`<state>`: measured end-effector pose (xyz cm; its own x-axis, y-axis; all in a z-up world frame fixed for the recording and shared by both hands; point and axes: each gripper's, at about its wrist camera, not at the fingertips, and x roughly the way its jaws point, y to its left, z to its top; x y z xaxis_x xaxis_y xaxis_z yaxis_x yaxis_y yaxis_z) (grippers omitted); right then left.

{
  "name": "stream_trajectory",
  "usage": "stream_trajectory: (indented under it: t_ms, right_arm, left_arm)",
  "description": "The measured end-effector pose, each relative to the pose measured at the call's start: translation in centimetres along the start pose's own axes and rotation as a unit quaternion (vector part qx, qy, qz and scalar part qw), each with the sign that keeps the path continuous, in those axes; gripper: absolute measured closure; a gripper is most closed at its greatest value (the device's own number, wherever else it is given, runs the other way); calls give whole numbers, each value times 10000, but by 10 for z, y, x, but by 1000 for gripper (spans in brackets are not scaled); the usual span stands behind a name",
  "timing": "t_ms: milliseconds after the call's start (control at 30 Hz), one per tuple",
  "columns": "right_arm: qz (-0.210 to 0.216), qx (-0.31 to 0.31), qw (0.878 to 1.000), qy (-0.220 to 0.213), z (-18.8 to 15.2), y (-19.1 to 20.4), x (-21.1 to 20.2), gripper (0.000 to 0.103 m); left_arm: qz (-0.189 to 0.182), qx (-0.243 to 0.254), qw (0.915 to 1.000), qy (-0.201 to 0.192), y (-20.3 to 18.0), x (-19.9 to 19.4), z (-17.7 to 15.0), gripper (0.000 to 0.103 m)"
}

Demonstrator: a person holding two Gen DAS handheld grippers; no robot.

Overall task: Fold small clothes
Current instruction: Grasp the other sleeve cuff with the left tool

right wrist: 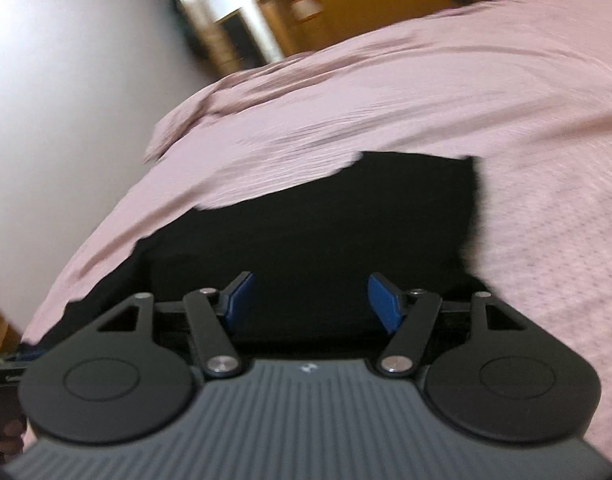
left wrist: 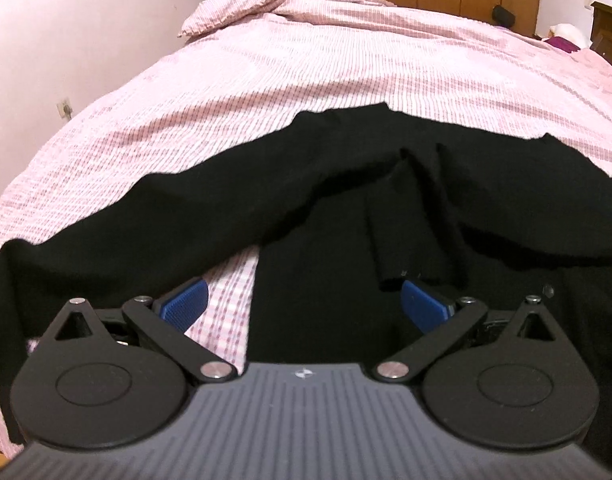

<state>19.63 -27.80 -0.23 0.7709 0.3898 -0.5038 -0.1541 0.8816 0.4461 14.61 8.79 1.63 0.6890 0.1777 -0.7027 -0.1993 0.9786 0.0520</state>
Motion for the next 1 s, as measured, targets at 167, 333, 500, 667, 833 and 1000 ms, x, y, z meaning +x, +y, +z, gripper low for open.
stream_trajectory:
  t_ms: [167, 333, 500, 667, 833, 1000]
  right_arm:
    - [-176, 159, 9991, -360, -3, -23, 0, 37]
    - [-141, 420, 9981, -424, -14, -38, 8, 38]
    - [54, 613, 9976, -328, -20, -48, 18, 39]
    - [22, 598, 9976, -351, -19, -46, 19, 39]
    - [5, 612, 9975, -348, -18, -46, 18, 39]
    - [-153, 472, 9981, -354, -18, -41, 15, 39]
  left_arm:
    - [-109, 16, 9999, -122, -14, 8, 11, 0]
    - [-343, -35, 9993, -131, -32, 13, 18, 0]
    - [-513, 84, 9985, 167, -59, 29, 10, 0]
    - [-485, 482, 9976, 69, -84, 40, -1, 0]
    - [-562, 827, 9947, -238, -96, 49, 2, 27]
    - [-669, 646, 9955, -160, -80, 48, 22, 81]
